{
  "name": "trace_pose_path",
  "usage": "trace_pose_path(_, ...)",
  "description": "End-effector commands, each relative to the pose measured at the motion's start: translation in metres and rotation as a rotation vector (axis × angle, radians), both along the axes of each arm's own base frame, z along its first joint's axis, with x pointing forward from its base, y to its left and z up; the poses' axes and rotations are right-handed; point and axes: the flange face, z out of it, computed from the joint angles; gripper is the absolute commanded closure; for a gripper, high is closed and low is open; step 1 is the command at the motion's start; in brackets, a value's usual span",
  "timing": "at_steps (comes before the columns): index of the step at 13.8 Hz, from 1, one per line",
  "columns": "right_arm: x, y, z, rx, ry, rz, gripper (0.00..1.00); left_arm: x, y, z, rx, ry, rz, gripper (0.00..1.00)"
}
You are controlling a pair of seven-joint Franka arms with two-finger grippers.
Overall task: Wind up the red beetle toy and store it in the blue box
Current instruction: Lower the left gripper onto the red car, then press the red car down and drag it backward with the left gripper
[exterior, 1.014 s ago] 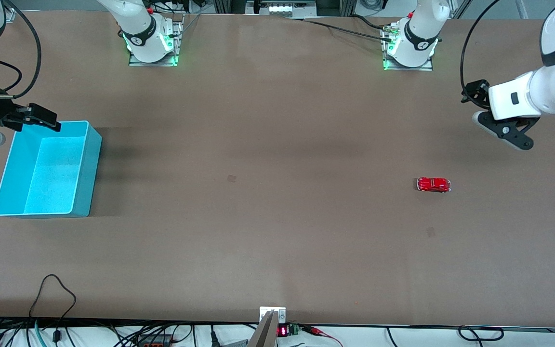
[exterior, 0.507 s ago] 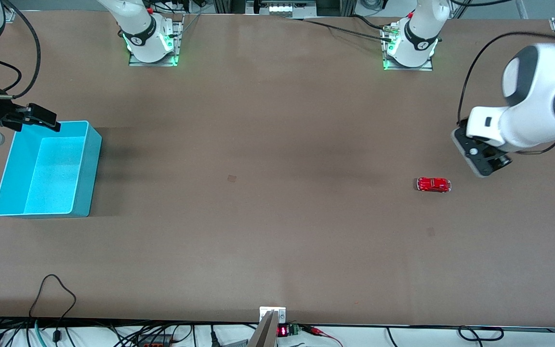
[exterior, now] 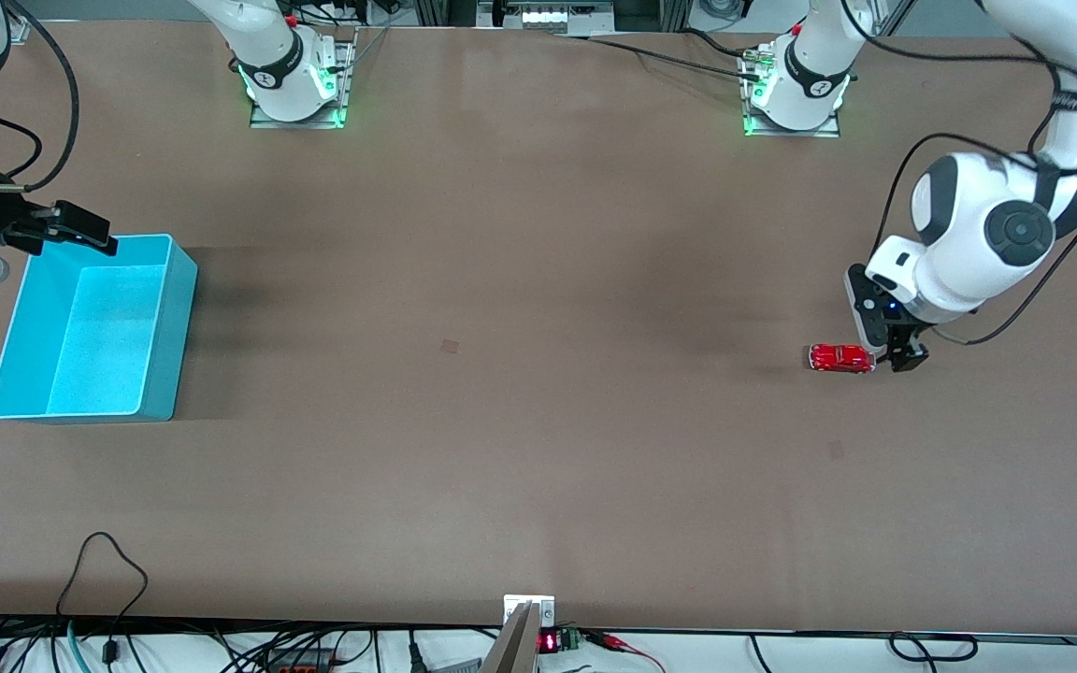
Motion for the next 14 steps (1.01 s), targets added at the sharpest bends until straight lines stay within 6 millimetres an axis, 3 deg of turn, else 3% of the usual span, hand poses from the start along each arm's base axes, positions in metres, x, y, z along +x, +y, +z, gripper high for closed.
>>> trace_pose_path(1,-0.003,-0.001,0.001,0.017,-0.004,-0.012,0.00,0.002,0.007,-0.029,0.002,-0.013,-0.072,0.00)
trace_pose_path(6,-0.003,-0.001,0.001,0.017,-0.002,-0.012,0.00,-0.008,0.008,-0.072,-0.011,-0.059,-0.101,0.06)
trace_pose_path(8,-0.003,-0.001,0.001,0.017,-0.002,-0.012,0.00,-0.008,0.008,-0.078,-0.012,-0.064,-0.131,0.24)
trace_pose_path(11,-0.003,-0.001,0.000,0.017,-0.001,-0.012,0.00,-0.008,0.012,-0.080,-0.013,-0.061,-0.123,0.65)
trace_pose_path(13,-0.003,-0.001,0.001,0.017,-0.002,-0.012,0.00,-0.008,0.012,-0.083,-0.013,-0.057,-0.123,0.77)
trace_pose_path(14,-0.003,-0.001,0.001,0.017,-0.002,-0.012,0.00,-0.008,0.012,-0.083,-0.013,-0.057,-0.123,0.78)
